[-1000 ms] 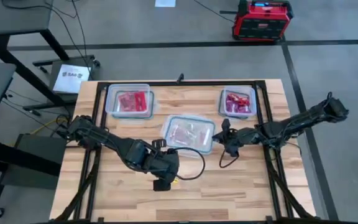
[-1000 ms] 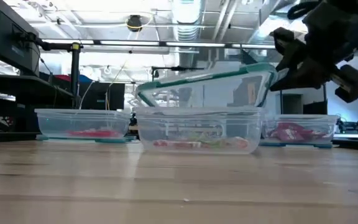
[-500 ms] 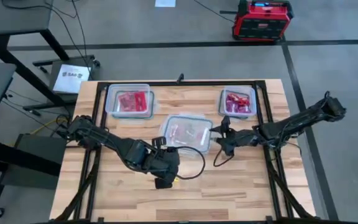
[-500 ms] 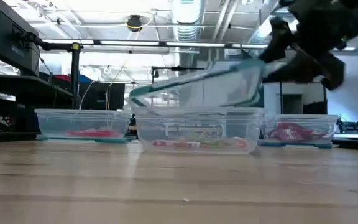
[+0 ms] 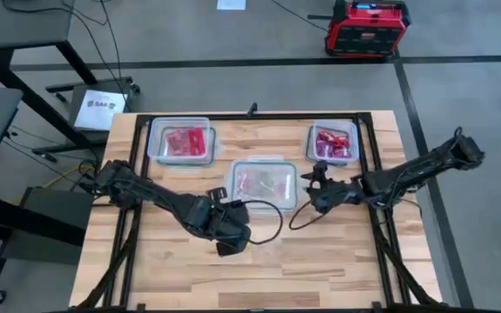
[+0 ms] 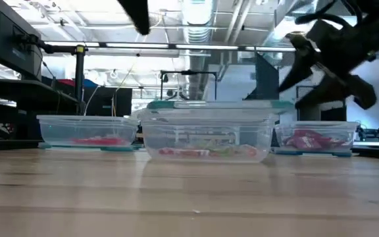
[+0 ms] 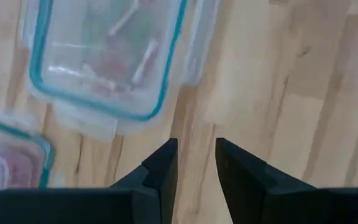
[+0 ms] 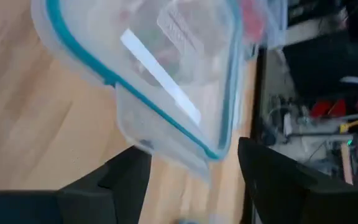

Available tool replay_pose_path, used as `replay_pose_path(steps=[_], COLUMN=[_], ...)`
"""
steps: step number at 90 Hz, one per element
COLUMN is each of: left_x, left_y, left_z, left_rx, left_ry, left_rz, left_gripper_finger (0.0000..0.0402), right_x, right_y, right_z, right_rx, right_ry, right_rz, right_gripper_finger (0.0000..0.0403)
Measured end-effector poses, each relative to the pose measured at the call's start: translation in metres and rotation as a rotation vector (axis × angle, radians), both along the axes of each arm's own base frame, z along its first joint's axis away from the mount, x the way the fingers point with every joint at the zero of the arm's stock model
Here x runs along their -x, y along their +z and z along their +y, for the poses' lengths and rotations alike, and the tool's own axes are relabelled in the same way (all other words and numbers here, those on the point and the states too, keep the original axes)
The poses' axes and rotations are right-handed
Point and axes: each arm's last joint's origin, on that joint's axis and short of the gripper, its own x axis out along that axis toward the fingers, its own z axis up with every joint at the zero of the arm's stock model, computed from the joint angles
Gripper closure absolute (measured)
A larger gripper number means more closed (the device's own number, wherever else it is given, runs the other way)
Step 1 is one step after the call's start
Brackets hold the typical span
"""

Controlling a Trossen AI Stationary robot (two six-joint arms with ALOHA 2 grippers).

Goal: Sort candy
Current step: Close the center transparent bin

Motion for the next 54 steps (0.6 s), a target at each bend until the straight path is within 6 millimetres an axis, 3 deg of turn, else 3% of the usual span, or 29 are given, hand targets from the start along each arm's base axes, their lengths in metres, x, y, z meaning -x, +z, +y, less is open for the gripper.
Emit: replay_pose_path(steps=[14,25,43,54], left_x=[0.0,-0.002,0.005,0.009], left_y=[-0.005,-0.005,-0.007,-0.004], left_z=[0.004,0.012,0.02,0.021], left_rx=[0.0,-0.013,-0.038,-0.068], left_ry=[0.004,0.003,0.059,0.094], left_rz=[0.027,0.04,0.12,0.112], left_gripper_finger=[0.0309,0.0309,0.0309,0.0309], right_x=[0.0,-0.009,-0.001,0.002], right_y=[0.0,0.007,-0.002,-0.005], right_z=[0.002,0.003,-0.002,-0.001], right_rx=[-0.159,-0.403,-0.429,-0.537], right_ry=[-0.078,-0.05,-0.171,-0.256], right_rz=[-0.075,-0.189,-0.116,-0.121], right_gripper_finger=[0.0177,0.0177,0.0177,0.0177])
